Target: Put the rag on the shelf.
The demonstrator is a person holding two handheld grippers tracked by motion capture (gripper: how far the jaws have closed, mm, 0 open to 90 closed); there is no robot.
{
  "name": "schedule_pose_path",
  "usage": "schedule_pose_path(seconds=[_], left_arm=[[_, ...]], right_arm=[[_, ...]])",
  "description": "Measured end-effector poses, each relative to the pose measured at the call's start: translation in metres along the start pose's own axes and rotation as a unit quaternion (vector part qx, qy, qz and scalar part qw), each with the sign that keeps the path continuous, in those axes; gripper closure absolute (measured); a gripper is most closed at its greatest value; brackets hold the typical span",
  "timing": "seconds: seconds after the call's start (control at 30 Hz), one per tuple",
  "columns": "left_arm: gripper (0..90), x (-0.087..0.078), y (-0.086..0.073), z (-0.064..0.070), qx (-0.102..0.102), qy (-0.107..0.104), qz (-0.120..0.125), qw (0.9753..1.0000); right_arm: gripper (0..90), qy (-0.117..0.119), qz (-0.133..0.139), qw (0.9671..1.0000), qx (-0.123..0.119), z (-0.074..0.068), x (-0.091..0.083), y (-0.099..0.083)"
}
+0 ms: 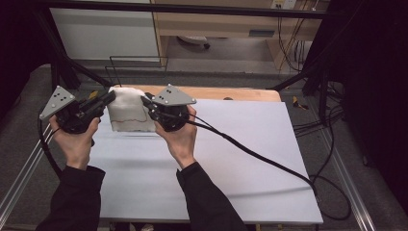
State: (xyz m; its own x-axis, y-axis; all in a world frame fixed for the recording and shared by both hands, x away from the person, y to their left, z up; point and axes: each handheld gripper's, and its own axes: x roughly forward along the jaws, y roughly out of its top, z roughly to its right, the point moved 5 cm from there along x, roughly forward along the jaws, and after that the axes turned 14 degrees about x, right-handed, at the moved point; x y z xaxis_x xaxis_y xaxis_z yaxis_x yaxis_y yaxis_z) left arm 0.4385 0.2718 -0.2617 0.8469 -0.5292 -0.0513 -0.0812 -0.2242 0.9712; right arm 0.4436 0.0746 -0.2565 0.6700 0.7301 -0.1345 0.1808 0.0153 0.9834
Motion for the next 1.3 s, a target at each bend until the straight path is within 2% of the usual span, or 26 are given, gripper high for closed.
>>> schedule_pose_path(seconds=[0.37, 0.7, 1.3], left_arm=[[83.0, 0.003, 0.015, -0.004, 0.003, 0.01, 0.019, 0.9998], [83.0, 0.006, 0.036, -0.012, 0.011, 0.022, 0.033, 0.9991], [83.1, 0.014, 0.065, -0.029, 0.02, 0.039, 0.046, 0.998]], right_arm=[[81.7, -0.005, 0.022, 0.9997, -0.009, 0.001, 0.001, 0.018], [81.7, -0.012, 0.04, 0.999, -0.015, 0.002, 0.004, 0.039], [81.8, -0.019, 0.064, 0.9975, -0.02, 0.005, 0.014, 0.07]])
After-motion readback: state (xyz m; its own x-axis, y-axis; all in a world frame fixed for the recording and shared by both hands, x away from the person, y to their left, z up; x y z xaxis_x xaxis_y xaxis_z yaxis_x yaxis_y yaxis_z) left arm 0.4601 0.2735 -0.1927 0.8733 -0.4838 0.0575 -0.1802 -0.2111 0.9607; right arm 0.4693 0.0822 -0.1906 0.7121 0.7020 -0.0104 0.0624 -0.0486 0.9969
